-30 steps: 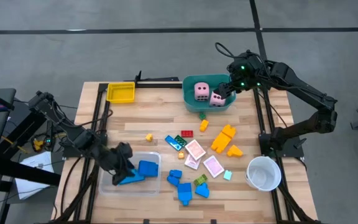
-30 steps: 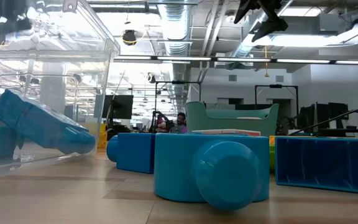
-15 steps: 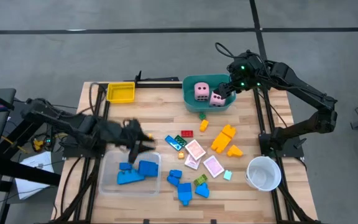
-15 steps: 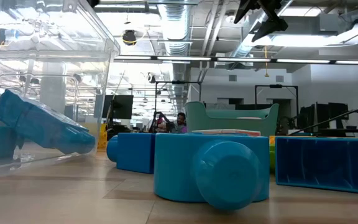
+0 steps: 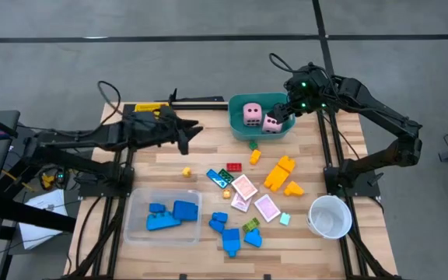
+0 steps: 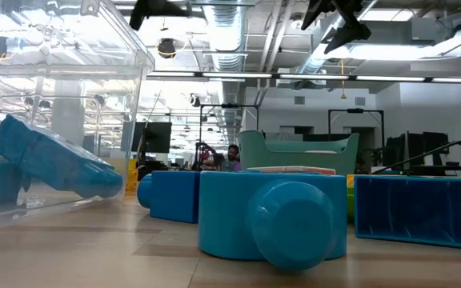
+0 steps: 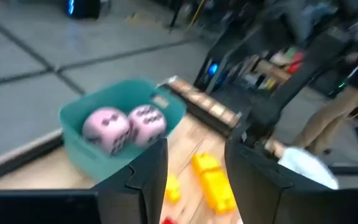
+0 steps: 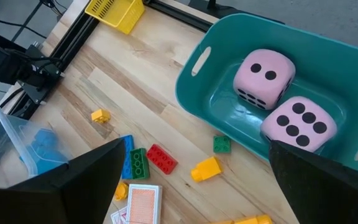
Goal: Pick & Place Toys
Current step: Put the yellow game piece into the transparent bin
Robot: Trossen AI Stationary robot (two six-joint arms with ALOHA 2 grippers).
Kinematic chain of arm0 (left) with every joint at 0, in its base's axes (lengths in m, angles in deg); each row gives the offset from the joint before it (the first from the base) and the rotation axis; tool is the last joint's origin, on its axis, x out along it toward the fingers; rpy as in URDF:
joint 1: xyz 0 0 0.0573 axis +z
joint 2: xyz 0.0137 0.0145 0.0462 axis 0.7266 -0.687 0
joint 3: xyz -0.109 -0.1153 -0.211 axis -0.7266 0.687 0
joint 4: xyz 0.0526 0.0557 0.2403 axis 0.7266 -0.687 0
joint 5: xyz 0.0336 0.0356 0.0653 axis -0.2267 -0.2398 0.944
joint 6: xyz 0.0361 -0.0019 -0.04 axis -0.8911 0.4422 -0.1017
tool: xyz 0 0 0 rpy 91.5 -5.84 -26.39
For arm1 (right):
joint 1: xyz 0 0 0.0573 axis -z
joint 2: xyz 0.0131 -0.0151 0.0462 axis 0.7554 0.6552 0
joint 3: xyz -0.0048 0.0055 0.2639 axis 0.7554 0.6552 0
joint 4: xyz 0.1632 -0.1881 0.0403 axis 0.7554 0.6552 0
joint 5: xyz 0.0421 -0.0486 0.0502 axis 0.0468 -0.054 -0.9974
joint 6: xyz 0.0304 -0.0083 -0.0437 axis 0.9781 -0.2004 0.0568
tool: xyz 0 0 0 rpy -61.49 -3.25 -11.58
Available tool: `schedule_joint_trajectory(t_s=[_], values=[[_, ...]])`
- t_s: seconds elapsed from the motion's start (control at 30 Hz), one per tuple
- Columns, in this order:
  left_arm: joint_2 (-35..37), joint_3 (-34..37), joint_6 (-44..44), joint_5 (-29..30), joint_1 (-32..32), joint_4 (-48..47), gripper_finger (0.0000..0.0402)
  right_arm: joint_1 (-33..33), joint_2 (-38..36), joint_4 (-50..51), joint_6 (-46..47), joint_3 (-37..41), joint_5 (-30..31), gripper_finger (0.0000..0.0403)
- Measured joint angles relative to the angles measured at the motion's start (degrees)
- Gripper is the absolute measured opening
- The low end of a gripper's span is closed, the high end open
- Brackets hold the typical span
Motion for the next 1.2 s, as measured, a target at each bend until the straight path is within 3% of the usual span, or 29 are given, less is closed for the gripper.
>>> schedule_joint_trajectory(t_s=[0.17, 0.37, 0.47, 0.6, 0.77, 1.07, 1.2], values=[[-7.7, -1.2, 6.5, -3.2, 0.6, -12.6, 0.0152, 0.1, 0.0, -0.5, 0.2, 0.0, 0.4, 0.0386], [-21.7, -11.6, 12.9, -2.0, 1.6, -35.6, 0.0152, 0.1, 0.0, -2.2, 0.2, 0.0, 0.4, 0.0386], [-28.2, -15.5, 16.1, -2.3, 3.4, -42.5, 0.0152, 0.1, 0.4, -2.4, 0.2, 0.0, 0.3, 0.0386], [-34.8, -16.3, 19.2, -8.0, 5.6, -45.1, 0.0152, 0.1, 1.1, -2.0, 0.2, 0.1, 0.1, 0.0386], [-39.9, -16.3, 21.5, -8.4, 5.8, -47.8, 0.0152, -0.2, 1.9, -1.6, 0.4, 0.1, -0.1, 0.0386], [-41.5, -16.0, 21.4, -9.4, 4.9, -47.8, 0.0152, -0.4, 2.0, -1.7, 0.0, 0.0, -0.1, 0.0386], [-41.5, -13.2, 21.4, -12.4, 5.2, -47.6, 0.0152, -0.4, 2.0, -1.7, -0.3, 0.0, -0.1, 0.0386]])
